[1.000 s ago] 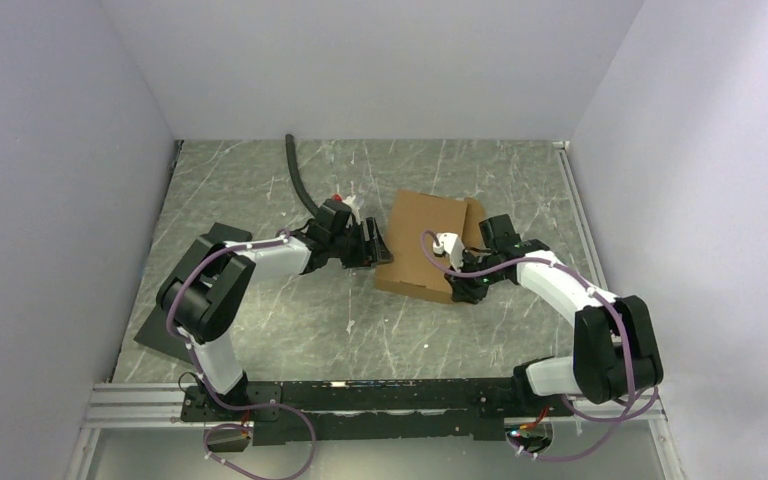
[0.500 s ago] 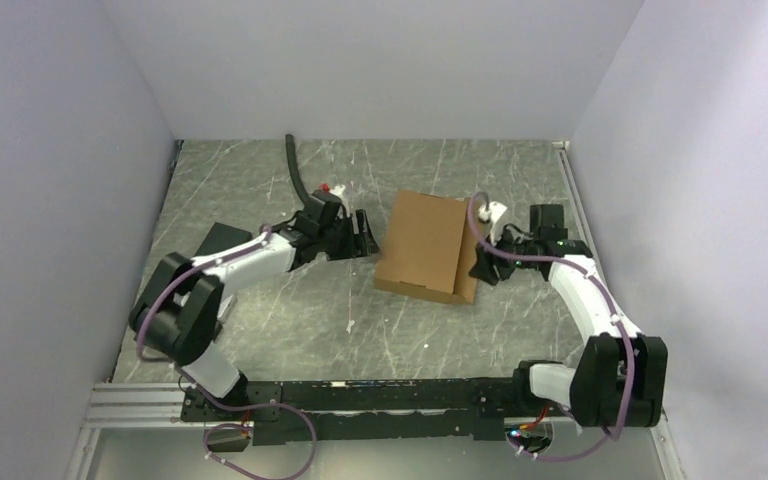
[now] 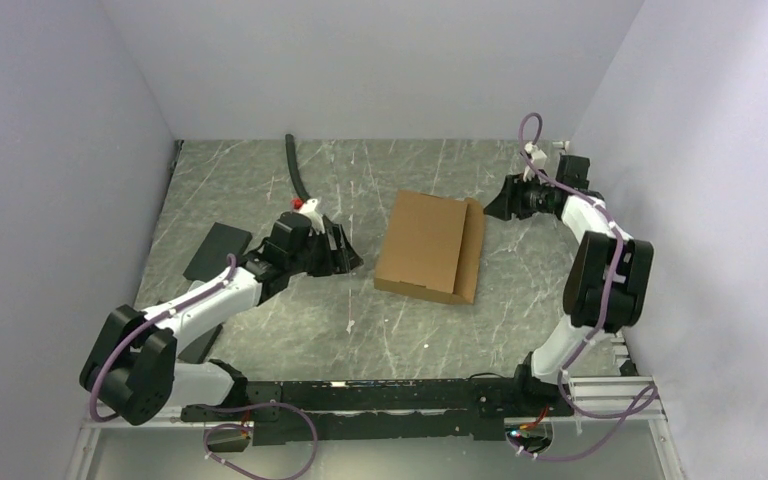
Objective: Fold the paper box
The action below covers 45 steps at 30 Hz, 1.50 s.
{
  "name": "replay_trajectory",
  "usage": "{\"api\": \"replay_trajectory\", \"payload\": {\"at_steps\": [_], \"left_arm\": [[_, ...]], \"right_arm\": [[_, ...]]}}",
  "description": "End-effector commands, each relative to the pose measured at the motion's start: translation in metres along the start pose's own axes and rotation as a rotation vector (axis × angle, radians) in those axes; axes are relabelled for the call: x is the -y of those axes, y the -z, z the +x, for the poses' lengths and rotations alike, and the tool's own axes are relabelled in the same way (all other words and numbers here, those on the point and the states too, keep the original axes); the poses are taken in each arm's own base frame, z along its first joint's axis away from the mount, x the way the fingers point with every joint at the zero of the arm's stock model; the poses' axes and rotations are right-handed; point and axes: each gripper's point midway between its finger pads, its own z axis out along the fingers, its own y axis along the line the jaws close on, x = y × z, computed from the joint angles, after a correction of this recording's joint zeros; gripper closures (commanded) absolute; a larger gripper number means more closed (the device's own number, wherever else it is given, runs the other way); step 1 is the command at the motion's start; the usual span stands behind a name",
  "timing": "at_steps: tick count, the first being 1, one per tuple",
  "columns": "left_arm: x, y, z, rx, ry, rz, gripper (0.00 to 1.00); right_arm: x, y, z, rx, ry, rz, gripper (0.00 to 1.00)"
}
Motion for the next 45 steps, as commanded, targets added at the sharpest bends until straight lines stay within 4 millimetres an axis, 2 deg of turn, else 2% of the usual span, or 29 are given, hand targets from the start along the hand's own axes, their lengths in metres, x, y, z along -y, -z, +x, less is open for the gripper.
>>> {"api": "replay_trajectory", "payload": {"at_steps": [1,2,6,10,13,14,15,19,23,24,25,28,33,40,45], "left_arm": [[0.015,-0.002,-0.026,0.082,-0.053,0.09,0.23],[0.014,-0.004,-0.026,0.073,-0.05,0.09,0.23],[0.011,-0.018,-0.015,-0.009,0.003,0.099,0.25],[0.015,-0.027,-0.002,-0.093,0.085,0.111,0.36],[0.013,-0.023,0.016,-0.13,0.124,0.077,0.45],[0.013,-0.02,0.023,-0.136,0.129,0.067,0.5],[0.012,-0.016,0.033,-0.155,0.141,0.052,0.58],[0.02,-0.011,0.064,-0.205,0.178,0.098,0.68],[0.028,-0.022,0.083,-0.242,0.198,0.129,0.7],[0.031,-0.026,0.085,-0.249,0.197,0.138,0.7],[0.034,-0.03,0.086,-0.255,0.196,0.149,0.7],[0.038,-0.042,0.09,-0.281,0.192,0.157,0.69],[0.03,-0.054,0.091,-0.29,0.198,0.104,0.68],[0.021,-0.051,0.086,-0.262,0.198,0.046,0.66],[0.005,-0.05,0.074,-0.223,0.214,-0.014,0.65]], "right_arm": [[0.007,-0.009,-0.025,0.014,0.103,-0.09,0.41],[0.008,-0.01,-0.024,0.009,0.097,-0.09,0.41],[0.014,-0.015,-0.043,0.054,0.15,-0.019,0.44],[0.005,-0.042,-0.062,0.012,0.106,-0.064,0.61],[-0.003,-0.063,-0.057,-0.024,0.071,-0.097,0.65],[-0.005,-0.069,-0.055,-0.032,0.071,-0.103,0.68],[-0.007,-0.076,-0.053,-0.046,0.069,-0.103,0.68],[-0.016,-0.096,-0.047,-0.098,0.078,-0.109,0.66],[-0.015,-0.109,-0.044,-0.126,0.073,-0.106,0.63],[-0.025,-0.116,-0.041,-0.145,0.086,-0.12,0.63],[-0.026,-0.119,-0.039,-0.154,0.089,-0.119,0.62],[-0.029,-0.121,-0.032,-0.178,0.089,-0.127,0.62],[-0.043,-0.116,-0.013,-0.23,0.083,-0.173,0.66],[-0.067,-0.103,0.019,-0.281,0.051,-0.219,0.69],[-0.089,-0.091,0.034,-0.299,0.03,-0.225,0.69]]}}
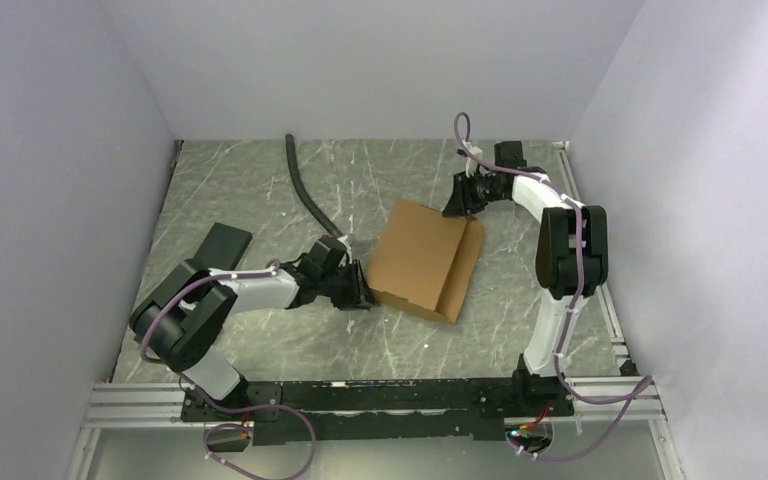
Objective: Fold the paper box
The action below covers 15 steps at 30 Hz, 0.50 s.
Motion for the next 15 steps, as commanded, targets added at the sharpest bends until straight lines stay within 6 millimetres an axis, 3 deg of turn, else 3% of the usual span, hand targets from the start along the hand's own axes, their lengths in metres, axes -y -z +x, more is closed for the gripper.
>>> {"api": "replay_trajectory", "payload": {"at_steps": [1,9,15], "left_arm": [[0.003,0.011,-0.035,0.118,0.015,-0.016,0.65],[-0.013,0.024,-0.092,0.179,0.017,-0.043,0.65],[-0.014,0.029,-0.103,0.16,-0.036,-0.06,0.64]], "right_arm": [[-0.047,0.005,0.021,-0.055,-0.054,-0.071,0.69],[-0.079,0.016,0.045,-0.075,-0.063,-0.065,0.64],[-0.078,0.059,0.02,0.04,0.047,0.024,0.55]]}}
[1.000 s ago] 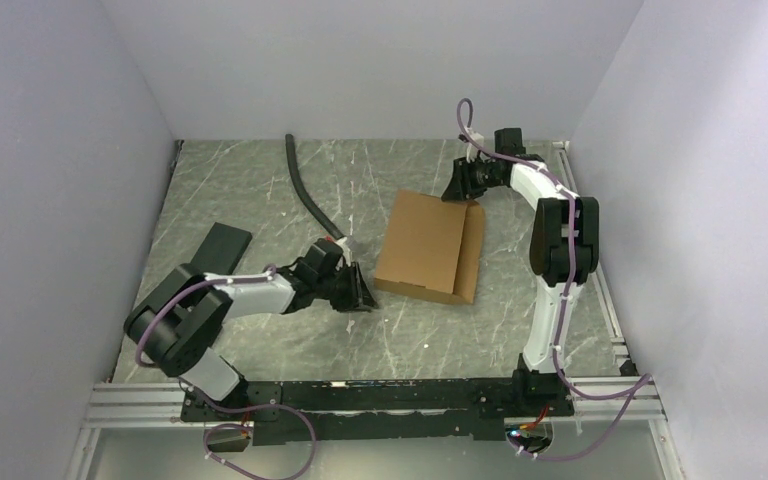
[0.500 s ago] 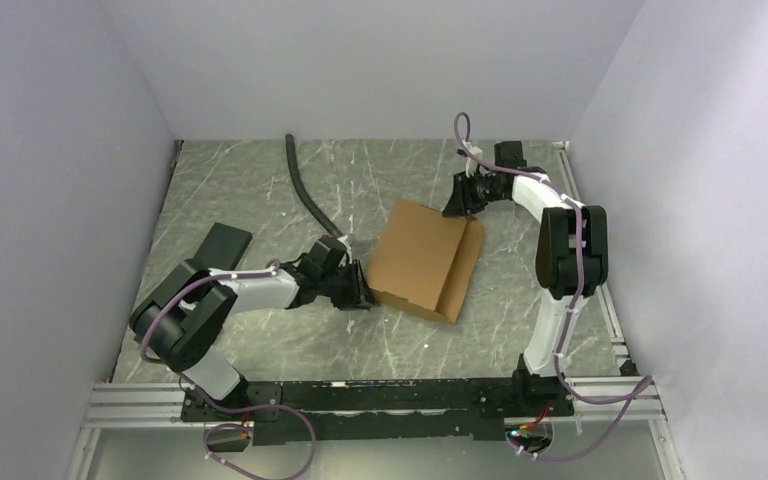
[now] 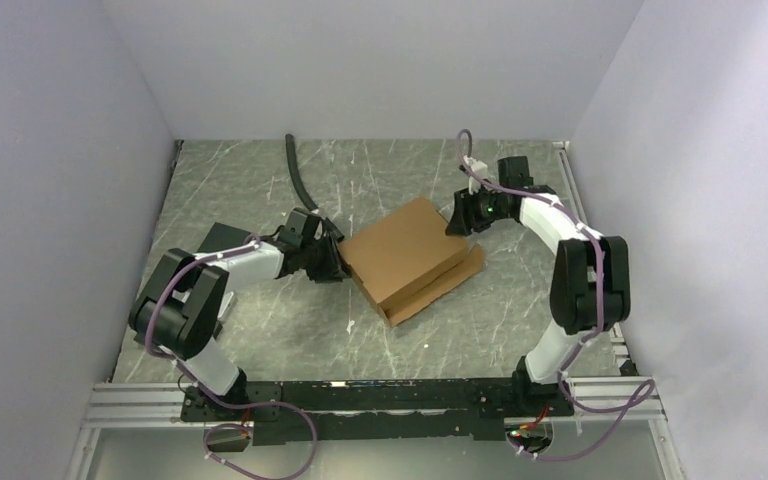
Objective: Fold the paper box
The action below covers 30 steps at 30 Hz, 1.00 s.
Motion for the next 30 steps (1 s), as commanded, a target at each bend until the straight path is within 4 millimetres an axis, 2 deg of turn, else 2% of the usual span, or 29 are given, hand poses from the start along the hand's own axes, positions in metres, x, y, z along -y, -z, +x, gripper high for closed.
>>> {"api": "replay_trajectory", "payload": {"at_steps": [1,4,6,8,10,15,19,21,24,30], "left_arm": [[0.039,0.013,-0.026,0.066,-0.116,0.111,0.64],[0.034,0.034,-0.031,0.117,-0.161,0.084,0.62],[0.03,0.05,-0.04,0.182,-0.191,0.053,0.57],[0.03,0.064,-0.048,0.232,-0.217,0.05,0.51],[0.032,0.076,-0.057,0.264,-0.252,0.05,0.47],[0.06,0.093,-0.073,0.273,-0.345,0.121,0.43],[0.079,0.089,-0.08,0.234,-0.36,0.169,0.4],[0.09,0.084,-0.083,0.213,-0.362,0.205,0.39],[0.102,0.07,-0.09,0.175,-0.408,0.236,0.31],[0.125,0.041,-0.125,0.142,-0.579,0.242,0.29]], "right_arm": [[-0.034,0.043,-0.02,0.103,0.07,-0.044,0.54],[-0.037,0.066,-0.013,0.174,0.122,-0.013,0.46],[-0.035,0.075,-0.008,0.233,0.127,0.032,0.39],[-0.022,0.087,-0.004,0.292,0.096,0.082,0.33],[-0.013,0.093,0.004,0.299,0.061,0.103,0.33],[0.011,0.098,0.028,0.315,-0.089,0.163,0.38],[0.018,0.092,0.055,0.273,-0.244,0.127,0.42],[0.023,0.094,0.058,0.267,-0.273,0.132,0.43],[0.031,0.092,0.062,0.264,-0.256,0.169,0.45],[0.043,0.081,0.072,0.215,-0.271,0.163,0.5]]}}
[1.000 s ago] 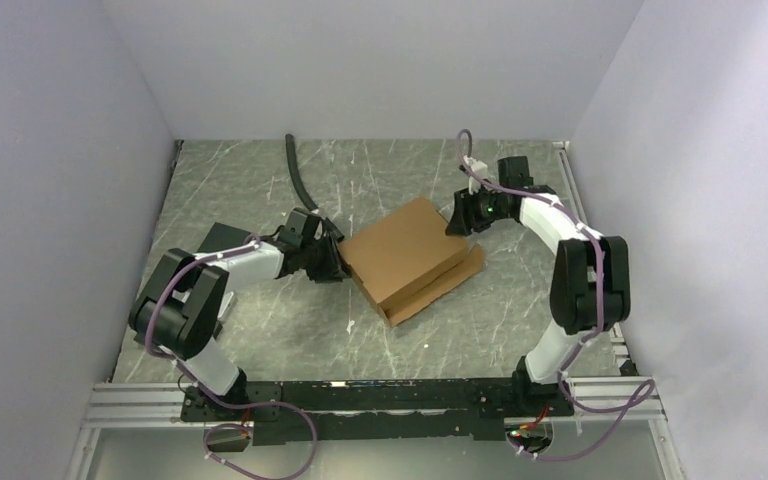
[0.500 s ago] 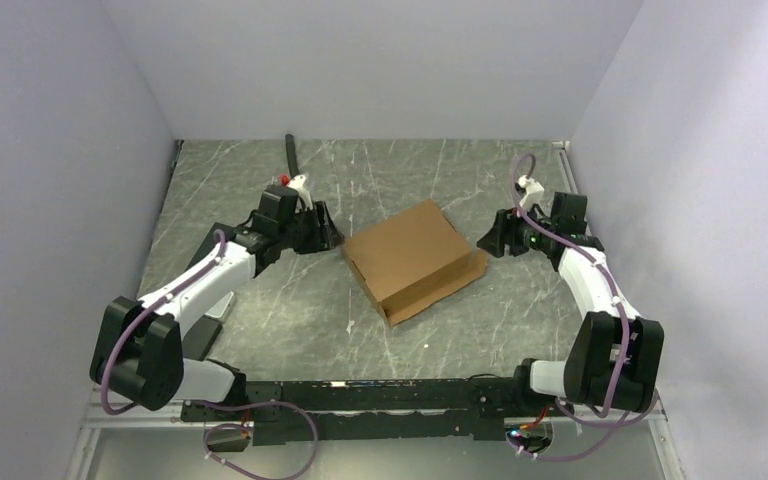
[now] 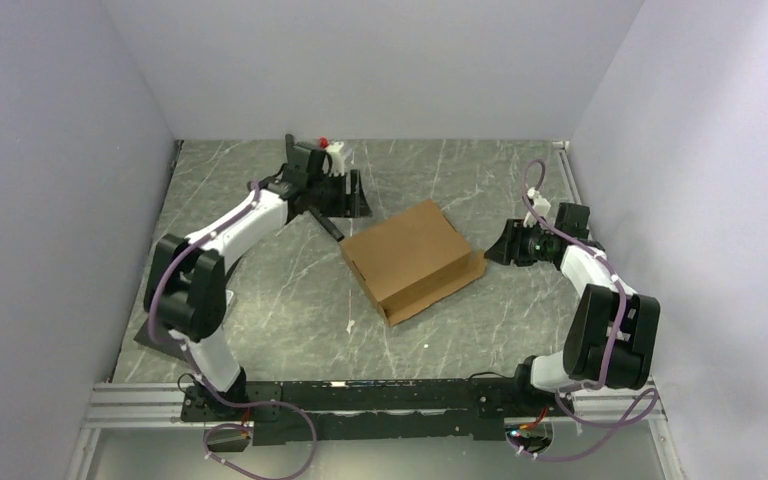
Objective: Fold the paper box
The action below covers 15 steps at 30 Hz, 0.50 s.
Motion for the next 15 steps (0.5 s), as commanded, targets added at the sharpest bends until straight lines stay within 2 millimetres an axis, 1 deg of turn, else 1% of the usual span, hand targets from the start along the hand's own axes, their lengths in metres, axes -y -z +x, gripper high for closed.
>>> {"api": "replay_trajectory", "payload": {"at_steps": [1,5,7,10,15], "left_arm": [[0.012,-0.02,-0.025,-0.007,-0.171,0.087,0.29],[0.015,-0.041,-0.035,0.025,-0.234,0.151,0.27],[0.017,-0.049,-0.036,0.03,-0.241,0.178,0.27],[0.017,-0.06,-0.031,0.005,-0.235,0.213,0.24],[0.018,-0.071,-0.018,-0.026,-0.231,0.261,0.23]], "right_arm": [[0.006,-0.008,-0.003,-0.002,0.012,-0.011,0.51],[0.01,-0.011,0.003,-0.02,0.0,-0.012,0.53],[0.011,-0.013,0.003,-0.023,-0.004,-0.013,0.54],[0.011,-0.017,0.005,-0.038,-0.006,-0.018,0.56],[0.012,-0.025,0.007,-0.056,-0.003,-0.018,0.58]]}}
